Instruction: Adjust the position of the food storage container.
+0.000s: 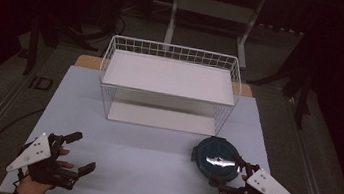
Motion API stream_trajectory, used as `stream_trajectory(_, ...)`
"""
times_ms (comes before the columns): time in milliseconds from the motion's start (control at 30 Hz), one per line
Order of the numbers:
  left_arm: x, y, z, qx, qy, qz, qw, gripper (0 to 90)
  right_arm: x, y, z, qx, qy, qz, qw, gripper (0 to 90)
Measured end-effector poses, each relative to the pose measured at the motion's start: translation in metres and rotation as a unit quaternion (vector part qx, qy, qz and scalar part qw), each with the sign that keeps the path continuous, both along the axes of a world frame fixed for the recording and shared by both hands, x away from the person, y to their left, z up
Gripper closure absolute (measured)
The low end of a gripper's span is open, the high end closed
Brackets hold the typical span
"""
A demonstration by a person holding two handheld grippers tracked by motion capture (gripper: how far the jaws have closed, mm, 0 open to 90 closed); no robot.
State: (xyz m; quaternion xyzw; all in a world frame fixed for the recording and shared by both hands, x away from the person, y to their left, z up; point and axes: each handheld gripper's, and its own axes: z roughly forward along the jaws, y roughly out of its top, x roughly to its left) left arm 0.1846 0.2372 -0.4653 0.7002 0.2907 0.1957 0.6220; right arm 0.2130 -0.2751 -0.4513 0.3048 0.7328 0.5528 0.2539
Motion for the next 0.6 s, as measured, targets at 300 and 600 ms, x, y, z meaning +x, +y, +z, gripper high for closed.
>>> stream_trajectory(300, 0.000, 0.000, 0.001, -0.014, -0.006, -0.002, 0.9999, 0.8, -0.012, 0.008, 0.027, -0.002, -0.036, 0.020, 0.9992, 11.0)
stream_trajectory(600, 0.002, 0.004, 0.001, -0.028, -0.006, 0.010, 0.9995, 0.9, 0.004, 0.008, 0.051, 0.010, -0.023, 0.031, 0.9992, 10.7)
